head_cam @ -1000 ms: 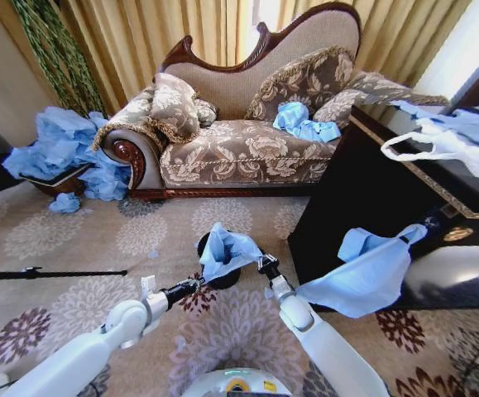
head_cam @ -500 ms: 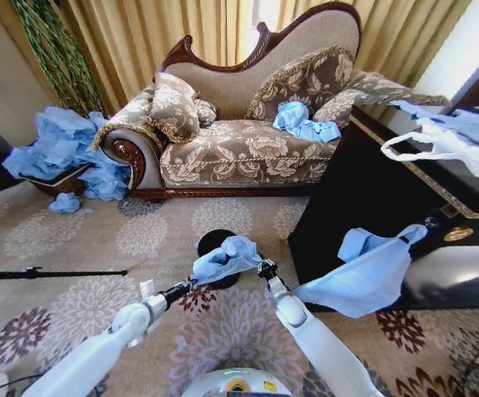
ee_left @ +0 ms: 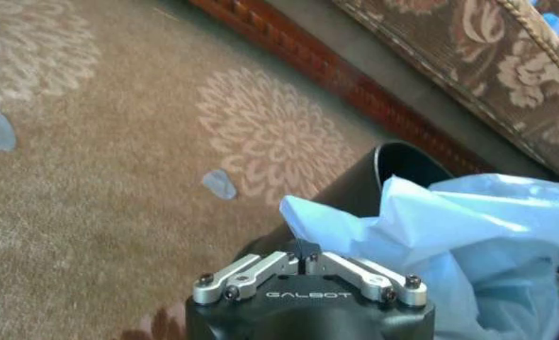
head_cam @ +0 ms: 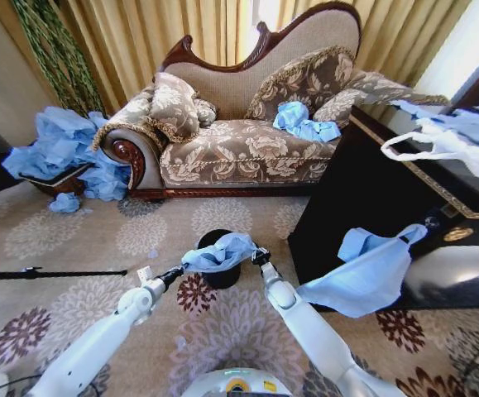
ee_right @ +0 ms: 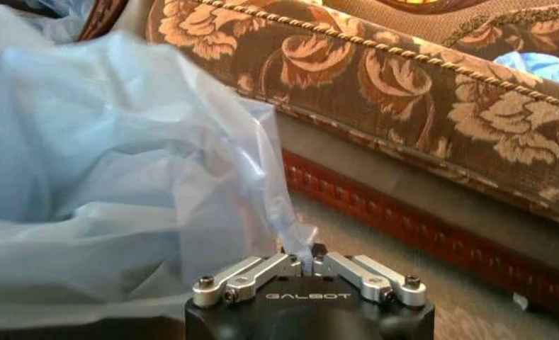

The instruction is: Place a garbage bag over the trash bin.

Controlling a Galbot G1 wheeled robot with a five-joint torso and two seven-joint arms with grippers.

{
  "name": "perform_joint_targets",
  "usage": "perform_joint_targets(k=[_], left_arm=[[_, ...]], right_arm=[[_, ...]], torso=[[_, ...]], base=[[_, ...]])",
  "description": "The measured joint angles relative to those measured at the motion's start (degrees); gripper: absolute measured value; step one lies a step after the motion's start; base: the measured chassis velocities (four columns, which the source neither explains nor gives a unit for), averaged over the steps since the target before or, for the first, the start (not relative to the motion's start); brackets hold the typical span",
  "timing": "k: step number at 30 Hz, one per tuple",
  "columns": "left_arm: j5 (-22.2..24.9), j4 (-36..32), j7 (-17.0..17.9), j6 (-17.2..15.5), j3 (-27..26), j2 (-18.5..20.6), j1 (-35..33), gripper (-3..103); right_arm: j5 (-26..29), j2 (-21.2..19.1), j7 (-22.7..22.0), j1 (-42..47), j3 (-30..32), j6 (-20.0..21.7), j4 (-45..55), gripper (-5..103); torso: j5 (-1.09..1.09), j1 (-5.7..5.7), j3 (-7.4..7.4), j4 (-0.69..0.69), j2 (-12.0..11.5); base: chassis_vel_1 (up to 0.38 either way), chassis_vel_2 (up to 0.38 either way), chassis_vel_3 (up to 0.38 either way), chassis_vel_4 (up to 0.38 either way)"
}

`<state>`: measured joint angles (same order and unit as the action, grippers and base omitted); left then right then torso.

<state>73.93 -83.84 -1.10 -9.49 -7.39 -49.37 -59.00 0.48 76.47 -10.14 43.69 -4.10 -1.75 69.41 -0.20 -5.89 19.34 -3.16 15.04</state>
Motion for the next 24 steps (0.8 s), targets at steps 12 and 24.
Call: perform_joint_targets(k=[12, 24], left_arm=[[0.2, 3.82, 3.77, 0.54, -0.48, -4.99, 1.73, 0], [1.1, 1.66, 4.56, 0.86, -3.39, -5.6, 2.28, 0]], right_arm=[[-0.54, 3.56, 1.06, -3.92, 0.47, -0.72, -6.72, 0], [0.35, 3.39, 3.31, -6.79, 1.01, -2.7, -8.05, 0]], torso=[[0.0, 0.0, 0.0, -0.01, 0.0], [0.0, 0.01, -0.01, 0.0, 0.0]], base=[[0.0, 0.0, 0.0, 0.0], [0.0, 0.0, 0.0, 0.0]])
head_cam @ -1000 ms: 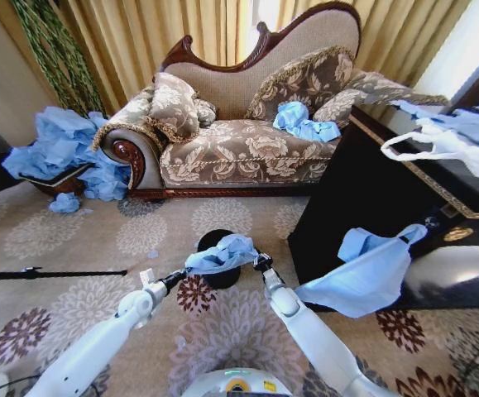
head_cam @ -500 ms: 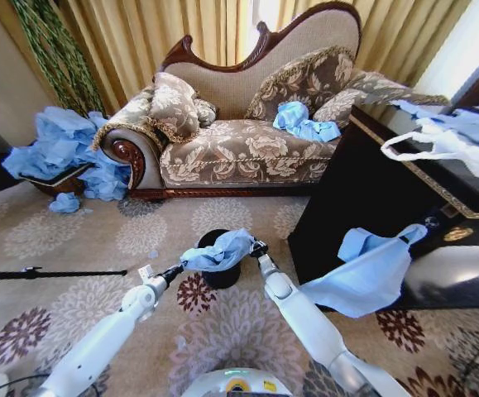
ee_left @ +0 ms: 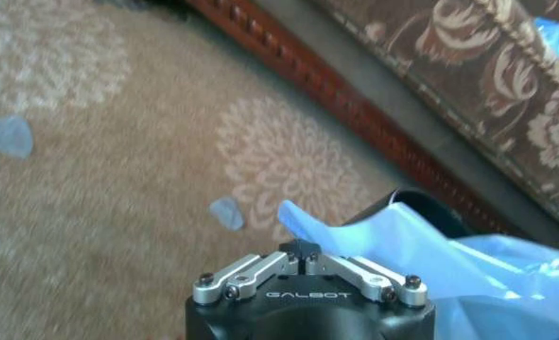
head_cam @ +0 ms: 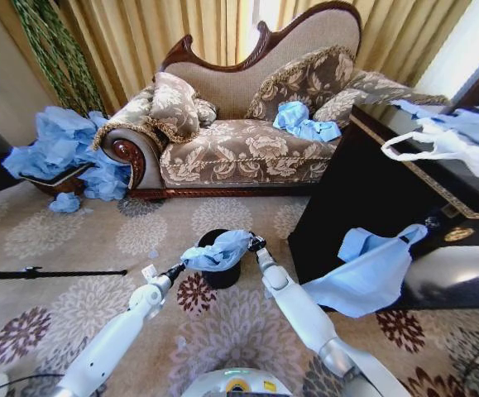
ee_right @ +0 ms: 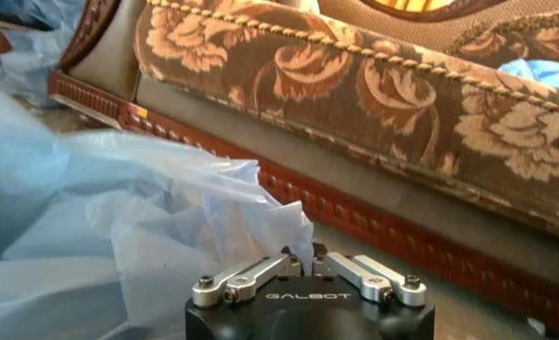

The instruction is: Place a garbage bag over the trash bin.

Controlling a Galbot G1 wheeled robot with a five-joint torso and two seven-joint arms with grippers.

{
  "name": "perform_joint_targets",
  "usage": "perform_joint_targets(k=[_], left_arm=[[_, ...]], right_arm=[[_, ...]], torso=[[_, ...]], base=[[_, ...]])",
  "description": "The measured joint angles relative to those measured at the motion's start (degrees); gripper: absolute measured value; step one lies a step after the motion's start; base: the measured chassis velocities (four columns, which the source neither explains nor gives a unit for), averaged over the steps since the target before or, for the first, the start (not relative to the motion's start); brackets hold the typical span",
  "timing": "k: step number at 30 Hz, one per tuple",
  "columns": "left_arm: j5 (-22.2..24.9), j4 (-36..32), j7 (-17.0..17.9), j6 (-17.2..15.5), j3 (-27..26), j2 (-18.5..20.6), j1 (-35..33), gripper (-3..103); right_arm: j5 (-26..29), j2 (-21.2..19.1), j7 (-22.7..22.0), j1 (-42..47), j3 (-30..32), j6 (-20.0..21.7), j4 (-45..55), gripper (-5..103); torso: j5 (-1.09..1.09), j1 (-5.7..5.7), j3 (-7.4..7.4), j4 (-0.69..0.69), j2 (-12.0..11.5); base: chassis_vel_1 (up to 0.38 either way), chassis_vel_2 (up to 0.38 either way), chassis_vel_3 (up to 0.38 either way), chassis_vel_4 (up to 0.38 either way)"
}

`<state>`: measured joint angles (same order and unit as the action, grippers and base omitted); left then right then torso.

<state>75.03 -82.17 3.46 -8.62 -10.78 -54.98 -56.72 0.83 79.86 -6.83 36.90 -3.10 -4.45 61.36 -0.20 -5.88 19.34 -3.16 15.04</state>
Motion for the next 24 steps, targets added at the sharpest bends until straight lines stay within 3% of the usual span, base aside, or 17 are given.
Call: perform_joint_targets(k=[10, 20, 24], left_arm=[[-0.87, 2.99, 0.04, 0.06, 0.86, -1.01, 1.99, 0], [-3.67, 5.88, -0.68, 0.41, 2.15, -3.55, 1.35, 0], [-5.53, 8.43, -1.28, 1.08, 2.74, -4.94, 1.97, 0]], right_arm=[[-0.64, 1.72, 2.85, -1.28, 1.14, -0.11, -4.27, 0], [-2.96, 0.94, 3.57, 0.6, 2.09, -0.89, -6.16, 0], [-4.65, 2.5, 3.62, -0.07, 4.37, -4.33, -9.68, 0]], torso=[[0.0, 0.0, 0.0, 0.01, 0.0], [0.0, 0.0, 0.0, -0.01, 0.0], [0.0, 0.0, 0.0, 0.0, 0.0]], base=[[0.0, 0.0, 0.0, 0.0], [0.0, 0.0, 0.0, 0.0], [0.0, 0.0, 0.0, 0.0]])
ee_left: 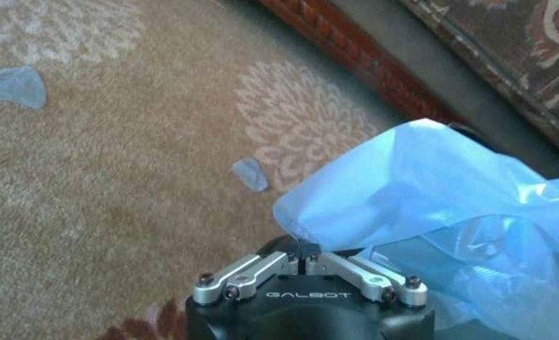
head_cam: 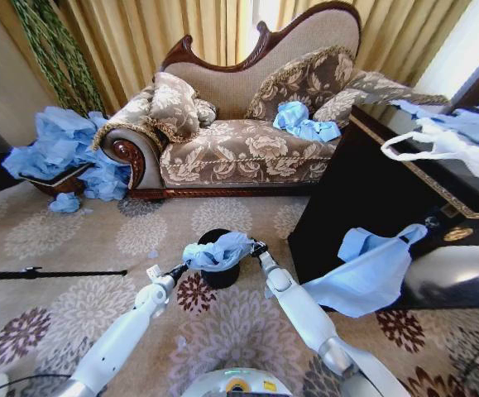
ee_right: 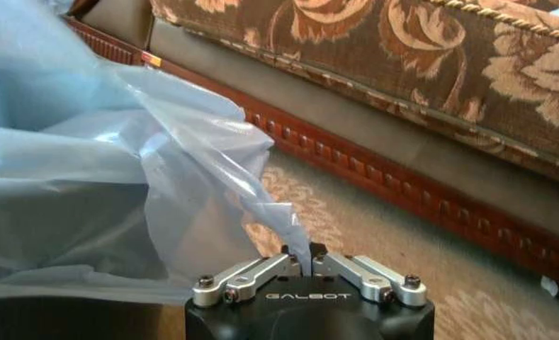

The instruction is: Place a garbage bag over the trash bin.

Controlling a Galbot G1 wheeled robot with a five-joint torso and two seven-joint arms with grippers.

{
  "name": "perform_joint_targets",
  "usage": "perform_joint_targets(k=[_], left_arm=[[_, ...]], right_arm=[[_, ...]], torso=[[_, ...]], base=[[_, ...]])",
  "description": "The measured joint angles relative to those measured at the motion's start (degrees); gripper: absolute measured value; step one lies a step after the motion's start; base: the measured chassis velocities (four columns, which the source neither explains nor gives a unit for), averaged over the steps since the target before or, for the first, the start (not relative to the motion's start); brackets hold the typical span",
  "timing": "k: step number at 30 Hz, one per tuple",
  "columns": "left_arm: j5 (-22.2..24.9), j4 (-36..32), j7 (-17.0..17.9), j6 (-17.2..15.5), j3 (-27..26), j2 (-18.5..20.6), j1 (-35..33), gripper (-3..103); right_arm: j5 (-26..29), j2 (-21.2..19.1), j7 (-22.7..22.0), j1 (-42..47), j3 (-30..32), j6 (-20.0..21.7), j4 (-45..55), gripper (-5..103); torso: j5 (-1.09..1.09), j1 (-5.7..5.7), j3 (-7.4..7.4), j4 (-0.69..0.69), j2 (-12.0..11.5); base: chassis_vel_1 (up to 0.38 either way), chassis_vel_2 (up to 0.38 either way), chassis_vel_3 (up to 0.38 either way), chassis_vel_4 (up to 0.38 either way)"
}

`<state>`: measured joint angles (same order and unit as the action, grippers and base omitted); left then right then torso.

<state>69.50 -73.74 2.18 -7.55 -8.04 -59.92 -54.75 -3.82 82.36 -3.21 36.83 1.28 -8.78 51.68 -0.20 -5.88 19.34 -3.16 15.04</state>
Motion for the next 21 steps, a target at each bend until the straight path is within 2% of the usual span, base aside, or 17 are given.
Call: perform_joint_targets(k=[4, 11, 17, 21], left_arm=[[-0.21, 0.44, -0.05, 0.33, 0.03, -0.58, 0.84, 0], [-0.03, 0.67, 0.07, 0.41, -0.06, -0.7, 2.62, 0], [0.16, 1.02, 1.01, 0.46, -0.34, -1.04, 2.87, 0], [-0.21, 0.8, 1.12, 0.46, -0.17, -0.7, 1.72, 0]], right_arm=[[-0.7, 1.04, -0.79, -0.69, 1.46, -2.47, -1.05, 0], [-0.44, 1.22, -1.11, -1.95, 1.57, -2.68, -0.94, 0], [-0.74, 1.58, -0.49, -2.06, 1.61, 0.02, -1.58, 0], [-1.19, 0.04, 0.33, -0.31, 1.59, 1.09, -0.68, 0]], torso=[[0.0, 0.0, 0.0, 0.01, 0.0], [-0.01, 0.0, 0.0, -0.01, 0.0], [0.0, 0.0, 0.0, 0.0, 0.0], [0.0, 0.0, 0.0, 0.01, 0.0]], base=[[0.0, 0.0, 0.0, 0.0], [0.0, 0.0, 0.0, 0.0], [0.0, 0.0, 0.0, 0.0], [0.0, 0.0, 0.0, 0.0]])
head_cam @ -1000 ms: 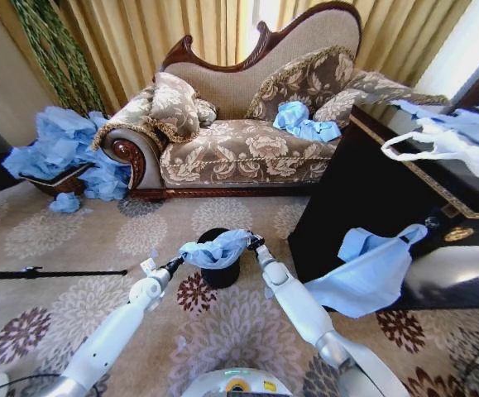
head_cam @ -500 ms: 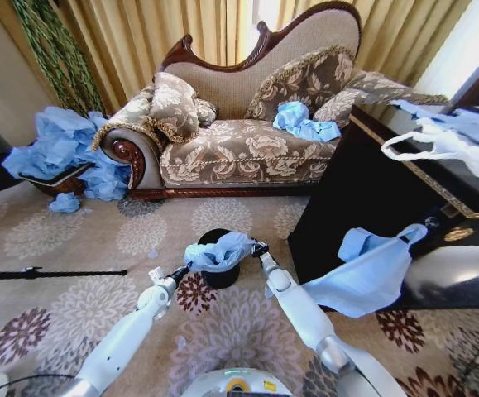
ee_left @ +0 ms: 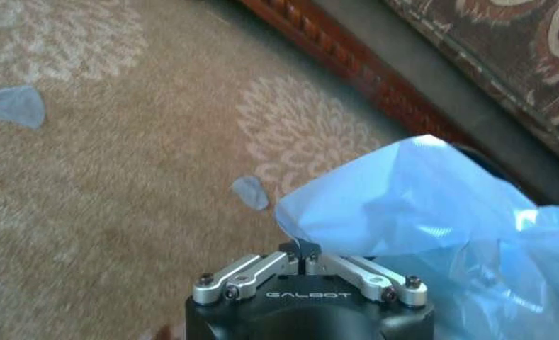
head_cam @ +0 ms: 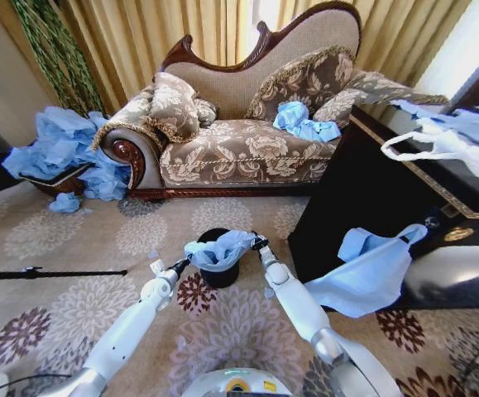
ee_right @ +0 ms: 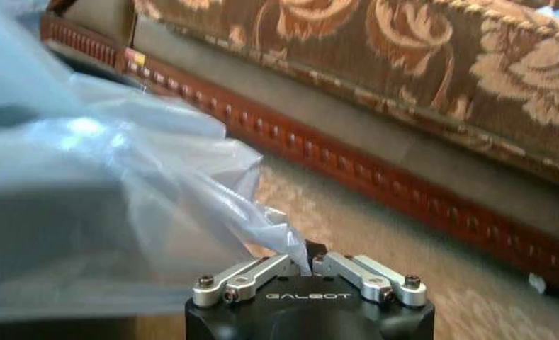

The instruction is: Place a garbage bag over the trash bin.

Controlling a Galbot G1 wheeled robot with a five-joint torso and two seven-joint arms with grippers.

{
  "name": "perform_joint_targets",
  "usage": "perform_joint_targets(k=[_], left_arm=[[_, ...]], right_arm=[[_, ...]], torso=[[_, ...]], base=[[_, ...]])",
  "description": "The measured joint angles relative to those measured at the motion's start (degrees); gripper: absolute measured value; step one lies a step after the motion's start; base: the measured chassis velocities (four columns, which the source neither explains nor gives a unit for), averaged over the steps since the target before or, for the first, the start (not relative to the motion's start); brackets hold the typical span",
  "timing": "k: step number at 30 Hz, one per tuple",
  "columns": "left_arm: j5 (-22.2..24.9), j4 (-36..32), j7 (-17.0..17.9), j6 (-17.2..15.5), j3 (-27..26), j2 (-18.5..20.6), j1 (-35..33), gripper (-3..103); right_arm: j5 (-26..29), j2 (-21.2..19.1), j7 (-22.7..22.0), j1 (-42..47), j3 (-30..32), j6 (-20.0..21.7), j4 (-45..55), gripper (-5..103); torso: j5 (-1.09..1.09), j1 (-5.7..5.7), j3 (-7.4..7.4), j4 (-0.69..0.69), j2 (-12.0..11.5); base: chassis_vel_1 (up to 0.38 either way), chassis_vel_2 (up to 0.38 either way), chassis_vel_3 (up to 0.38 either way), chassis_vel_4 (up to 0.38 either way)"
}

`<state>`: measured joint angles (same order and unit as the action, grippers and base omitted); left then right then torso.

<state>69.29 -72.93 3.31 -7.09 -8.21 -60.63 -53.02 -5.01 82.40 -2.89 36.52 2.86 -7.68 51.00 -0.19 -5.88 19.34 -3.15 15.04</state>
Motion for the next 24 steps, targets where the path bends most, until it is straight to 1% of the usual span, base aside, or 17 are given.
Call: perform_joint_targets(k=[1, 3, 4, 5, 8, 9, 11, 12, 15, 17, 20, 21, 24], left_arm=[[0.0, 0.0, 0.0, 0.0, 0.0, 0.0, 0.0, 0], [0.01, -0.56, -0.01, 0.0, 0.01, 0.45, -0.31, 0], [0.08, -0.94, -0.03, -0.01, 0.06, 0.81, -0.45, 0], [0.08, -0.94, -0.03, -0.01, 0.06, 0.81, -0.45, 0], [0.29, -2.34, -0.12, -0.06, 0.2, 1.74, -0.94, 0], [0.29, -2.34, -0.12, -0.06, 0.2, 1.74, -0.94, 0], [0.6, -3.47, -0.16, -0.12, 0.19, 2.23, -1.42, 0], [0.6, -3.47, -0.16, -0.12, 0.19, 2.23, -1.42, 0], [0.91, -4.42, -0.18, -0.15, 0.11, 2.83, -1.73, 0], [1.01, -4.66, -0.18, -0.17, 0.09, 2.97, -1.75, 0], [1.32, -5.3, -0.16, -0.21, 0.04, 3.27, -1.73, 0], [1.32, -5.3, -0.16, -0.21, 0.04, 3.27, -1.73, 0], [1.4, -5.53, -0.16, -0.23, 0.04, 3.4, -1.65, 0]], right_arm=[[0.0, 0.0, 0.0, 0.0, 0.0, 0.0, 0.0, 0], [0.12, -1.6, 0.21, 1.38, -0.05, -0.3, 2.51, 0], [0.16, -2.52, 0.61, 2.18, 0.07, -1.14, 3.76, 5], [0.16, -2.52, 0.61, 2.18, 0.07, -1.14, 3.76, 5], [0.23, -5.06, 3.24, 4.56, 0.87, -4.79, 7.64, 22], [0.23, -5.06, 3.24, 4.56, 0.87, -4.79, 7.64, 22], [0.05, -6.72, 4.77, 6.48, 0.9, -6.74, 10.93, 33], [0.05, -6.72, 4.77, 6.48, 0.9, -6.74, 10.93, 33], [-0.96, -7.93, 5.77, 8.38, 0.79, -8.72, 14.07, 49], [-1.6, -8.04, 5.78, 8.76, 0.83, -9.3, 14.69, 49], [-3.65, -9.0, 5.72, 10.06, 1.45, -10.46, 17.38, 65], [-3.65, -9.0, 5.72, 10.06, 1.45, -10.46, 17.38, 65], [-3.9, -11.55, 5.57, 12.38, 1.64, -10.58, 21.14, 82]], torso=[[0.0, 0.0, 0.0, 0.0, 0.0], [0.0, 0.0, -0.01, -0.02, 0.0], [0.0, 0.0, 0.0, -0.02, 0.0], [0.0, 0.0, 0.0, -0.02, 0.0], [0.01, 0.0, -0.01, -0.01, 0.0], [0.01, 0.0, -0.01, -0.01, 0.0], [0.0, 0.0, -0.01, -0.02, 0.0], [0.0, 0.0, -0.01, -0.02, 0.0], [0.0, 0.0, -0.01, -0.01, 0.0], [0.0, 0.0, -0.01, -0.01, 0.0], [0.01, 0.0, -0.01, 0.01, 0.0], [0.01, 0.0, -0.01, 0.01, 0.0], [-0.01, 0.0, -0.01, -0.02, 0.0]], base=[[0.0, 0.0, 0.0, 0.0], [0.0, 0.0, 0.0, 0.0], [0.0, 0.0, 0.0, 0.0], [0.0, 0.0, 0.0, 0.0], [0.0, 0.0, 0.0, 0.0], [0.0, 0.0, 0.0, 0.0], [0.0, 0.0, 0.0, 0.0], [0.0, 0.0, 0.0, 0.0], [0.0, 0.0, 0.0, 0.0], [0.0, 0.0, 0.0, 0.0], [0.0, 0.0, 0.0, 0.0], [0.0, 0.0, 0.0, 0.0], [0.0, 0.0, 0.0, 0.0]])
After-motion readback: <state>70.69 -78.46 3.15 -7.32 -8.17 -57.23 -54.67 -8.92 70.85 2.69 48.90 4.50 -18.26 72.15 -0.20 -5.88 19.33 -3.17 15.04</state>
